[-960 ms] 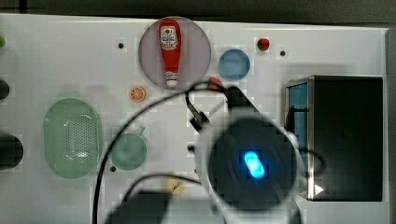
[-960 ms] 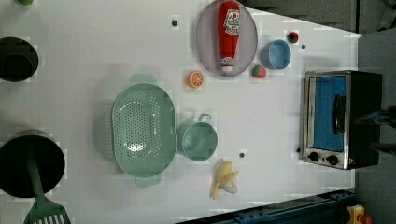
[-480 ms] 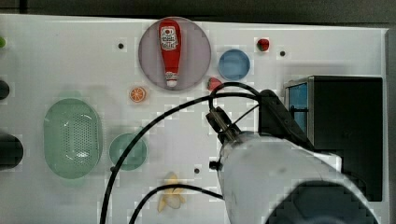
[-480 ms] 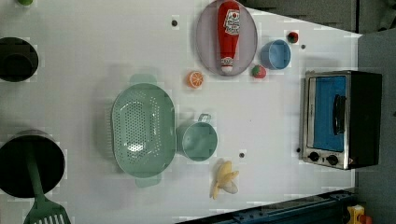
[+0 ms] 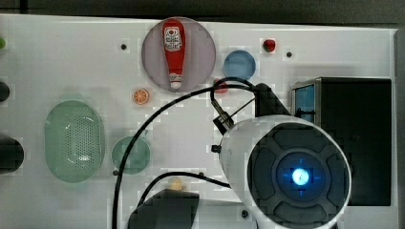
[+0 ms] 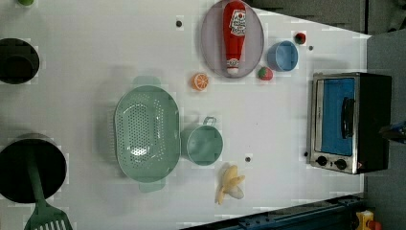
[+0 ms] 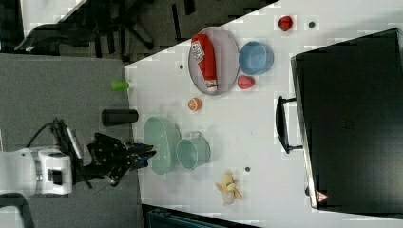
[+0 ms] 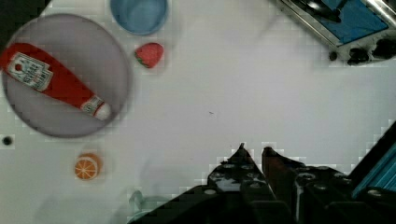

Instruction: Flap open oven.

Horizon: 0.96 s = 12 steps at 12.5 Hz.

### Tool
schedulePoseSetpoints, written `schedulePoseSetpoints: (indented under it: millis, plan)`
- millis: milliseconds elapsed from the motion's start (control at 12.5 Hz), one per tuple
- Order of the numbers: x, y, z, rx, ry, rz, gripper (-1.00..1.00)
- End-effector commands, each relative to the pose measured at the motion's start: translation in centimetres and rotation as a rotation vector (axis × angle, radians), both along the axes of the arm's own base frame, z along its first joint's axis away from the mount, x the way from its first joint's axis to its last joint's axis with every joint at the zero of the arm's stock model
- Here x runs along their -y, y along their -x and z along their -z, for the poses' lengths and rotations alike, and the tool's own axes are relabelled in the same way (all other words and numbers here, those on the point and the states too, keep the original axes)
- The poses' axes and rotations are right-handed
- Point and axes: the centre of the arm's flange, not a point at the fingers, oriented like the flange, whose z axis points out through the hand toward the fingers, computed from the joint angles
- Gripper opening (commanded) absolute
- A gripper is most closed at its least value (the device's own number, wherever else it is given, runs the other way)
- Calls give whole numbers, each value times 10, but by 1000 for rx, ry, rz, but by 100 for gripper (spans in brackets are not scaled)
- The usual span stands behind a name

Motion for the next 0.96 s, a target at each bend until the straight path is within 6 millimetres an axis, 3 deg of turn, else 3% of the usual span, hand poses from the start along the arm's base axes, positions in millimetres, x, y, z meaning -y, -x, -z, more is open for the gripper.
schedulePoseSetpoints:
  millis: [80,240,560,960]
  plan:
    - [27,5,5,-1,-20,-37,-65]
    - [52,8,19,-21,-38,-158,-65]
    - [121,8,54,5,-57,-483,-65]
    - [189,6,110,48,-8,-856,-65]
